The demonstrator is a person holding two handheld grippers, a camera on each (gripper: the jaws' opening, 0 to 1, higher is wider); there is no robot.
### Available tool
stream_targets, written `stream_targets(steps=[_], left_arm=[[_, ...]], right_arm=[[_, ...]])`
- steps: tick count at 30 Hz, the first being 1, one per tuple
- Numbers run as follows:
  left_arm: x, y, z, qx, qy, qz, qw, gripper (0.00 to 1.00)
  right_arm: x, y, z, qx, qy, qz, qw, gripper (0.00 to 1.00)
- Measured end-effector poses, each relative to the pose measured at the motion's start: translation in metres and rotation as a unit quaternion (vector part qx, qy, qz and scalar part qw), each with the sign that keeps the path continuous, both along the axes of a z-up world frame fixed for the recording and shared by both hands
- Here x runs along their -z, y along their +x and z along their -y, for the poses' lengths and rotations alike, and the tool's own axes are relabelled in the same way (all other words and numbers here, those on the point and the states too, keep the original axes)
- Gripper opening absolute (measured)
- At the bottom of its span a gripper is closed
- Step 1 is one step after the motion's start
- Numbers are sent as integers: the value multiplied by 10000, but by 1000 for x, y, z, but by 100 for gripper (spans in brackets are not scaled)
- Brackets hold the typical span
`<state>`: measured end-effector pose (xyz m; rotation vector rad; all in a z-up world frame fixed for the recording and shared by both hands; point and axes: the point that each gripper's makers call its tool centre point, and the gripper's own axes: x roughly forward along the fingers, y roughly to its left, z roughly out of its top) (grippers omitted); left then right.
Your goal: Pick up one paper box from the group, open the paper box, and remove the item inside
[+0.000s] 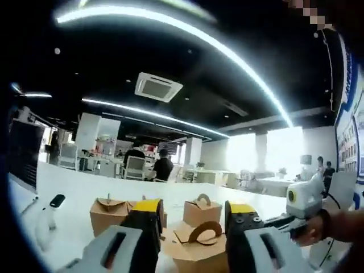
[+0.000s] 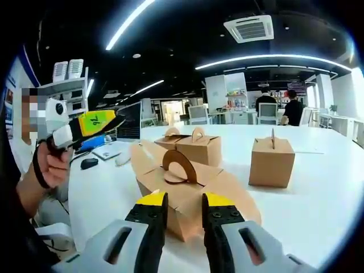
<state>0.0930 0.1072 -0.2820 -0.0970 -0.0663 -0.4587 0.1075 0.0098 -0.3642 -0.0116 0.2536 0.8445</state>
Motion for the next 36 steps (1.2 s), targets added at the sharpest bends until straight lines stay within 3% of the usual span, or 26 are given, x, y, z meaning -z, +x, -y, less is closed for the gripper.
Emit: stream_targets(steps=[2,4,9,15,21,32,36], left_arm=[[12,4,12,359,178,-361,9985,43],[17,7,19,647,96,-662,9957,40],[15,27,13,744,351,-620,9947,40],[42,27,15,1339,721,-1080,9824,41],[64,30,12,1512,739,-1389,9759,45],[85,27,14,1739,794,-1545,9693,46],[83,26,14,1780,806,-1494,9693,47]], right_arm=[[0,-1,0,-21,16,-19,10000,25],[0,-1,1,-37,25,-43,10000,24],[1,-1,1,-54,35,-73,10000,24],[1,0,1,-76,49,-85,9999,24],[0,1,1,-274,-22,-90,9996,24],[0,3,1,-553,-68,-127,9984,25],[-13,2,2,-662,292,-215,9971,26]])
